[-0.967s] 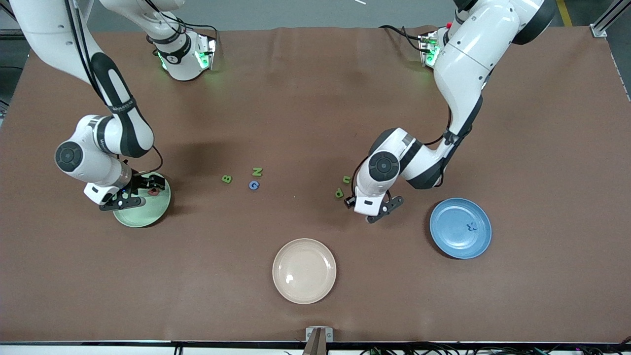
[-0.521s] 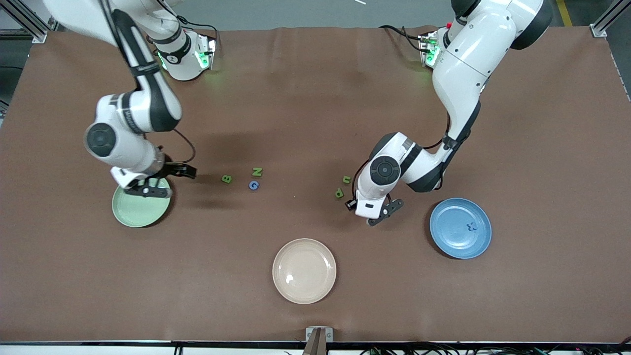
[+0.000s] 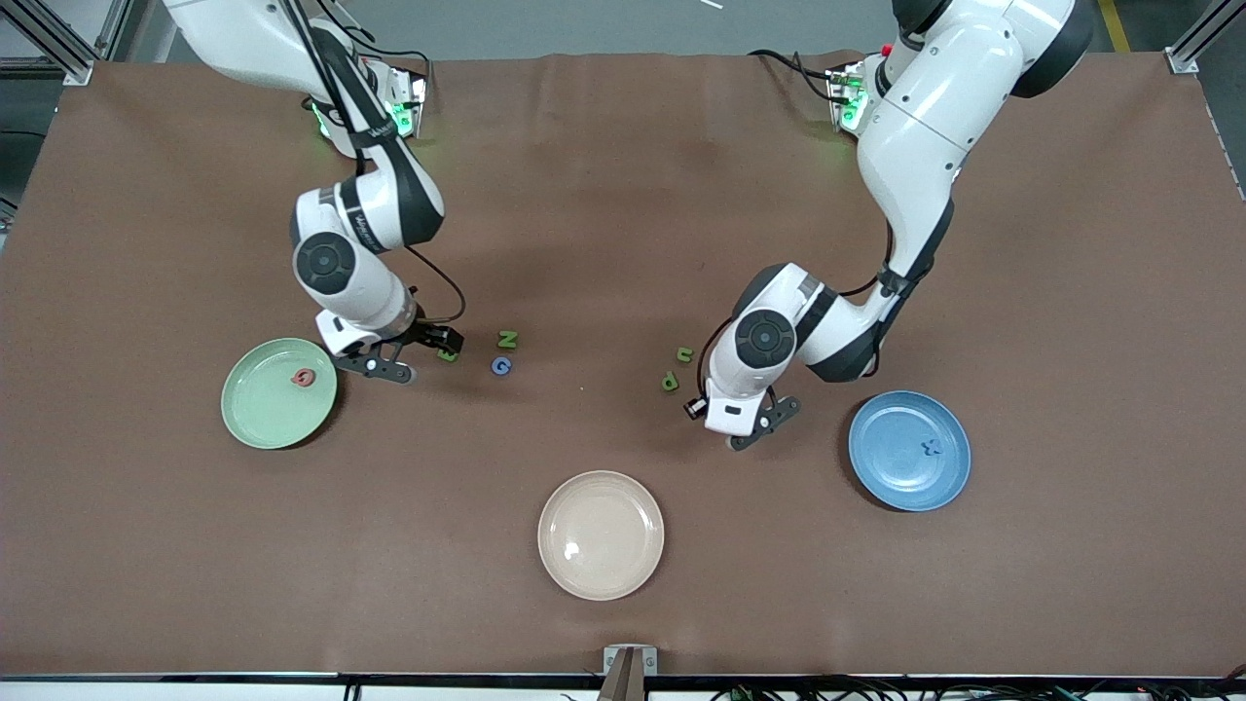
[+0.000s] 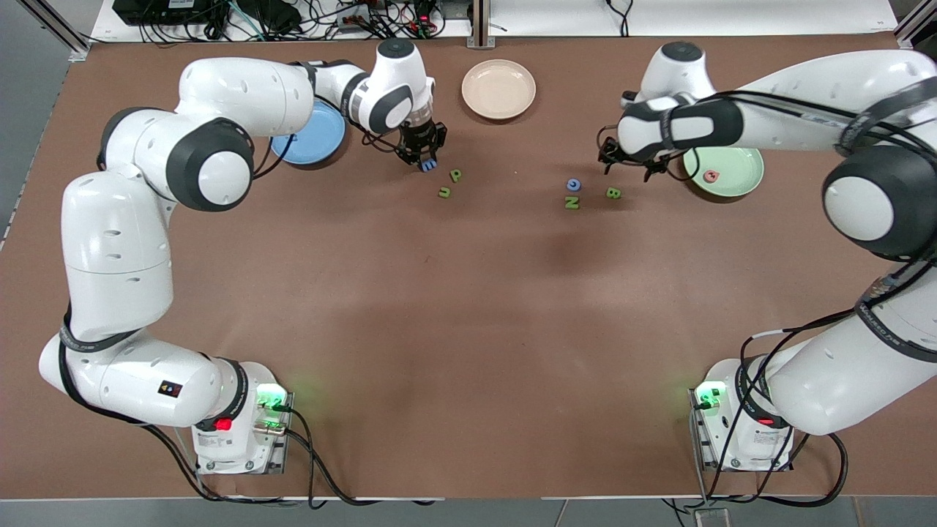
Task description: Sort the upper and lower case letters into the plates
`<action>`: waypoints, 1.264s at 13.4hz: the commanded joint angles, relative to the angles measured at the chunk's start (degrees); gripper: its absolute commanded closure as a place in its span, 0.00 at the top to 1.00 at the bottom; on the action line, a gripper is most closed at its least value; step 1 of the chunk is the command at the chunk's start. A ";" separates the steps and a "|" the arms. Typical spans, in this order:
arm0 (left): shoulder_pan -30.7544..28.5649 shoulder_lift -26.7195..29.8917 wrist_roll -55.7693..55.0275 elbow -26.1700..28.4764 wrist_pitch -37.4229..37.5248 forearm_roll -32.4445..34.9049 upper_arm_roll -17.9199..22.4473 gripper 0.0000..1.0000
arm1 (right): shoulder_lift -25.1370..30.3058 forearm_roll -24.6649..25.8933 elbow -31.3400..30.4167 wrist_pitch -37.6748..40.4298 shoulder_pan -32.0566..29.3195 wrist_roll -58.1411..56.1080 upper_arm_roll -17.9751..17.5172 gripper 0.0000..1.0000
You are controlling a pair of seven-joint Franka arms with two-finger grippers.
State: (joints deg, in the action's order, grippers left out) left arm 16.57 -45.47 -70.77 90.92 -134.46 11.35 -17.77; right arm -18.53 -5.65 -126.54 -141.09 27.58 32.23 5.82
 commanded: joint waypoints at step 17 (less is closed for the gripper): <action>-25.18 5.74 30.51 1.01 6.23 0.87 0.11 0.11 | -6.43 -0.33 -0.63 -7.71 1.69 1.69 0.50 0.54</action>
State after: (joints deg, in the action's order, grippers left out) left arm -8.16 -38.99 -40.66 91.55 -127.83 11.35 -17.33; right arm -24.81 -5.65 -126.64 -147.55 28.87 33.26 6.15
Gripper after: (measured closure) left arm 0.604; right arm 0.436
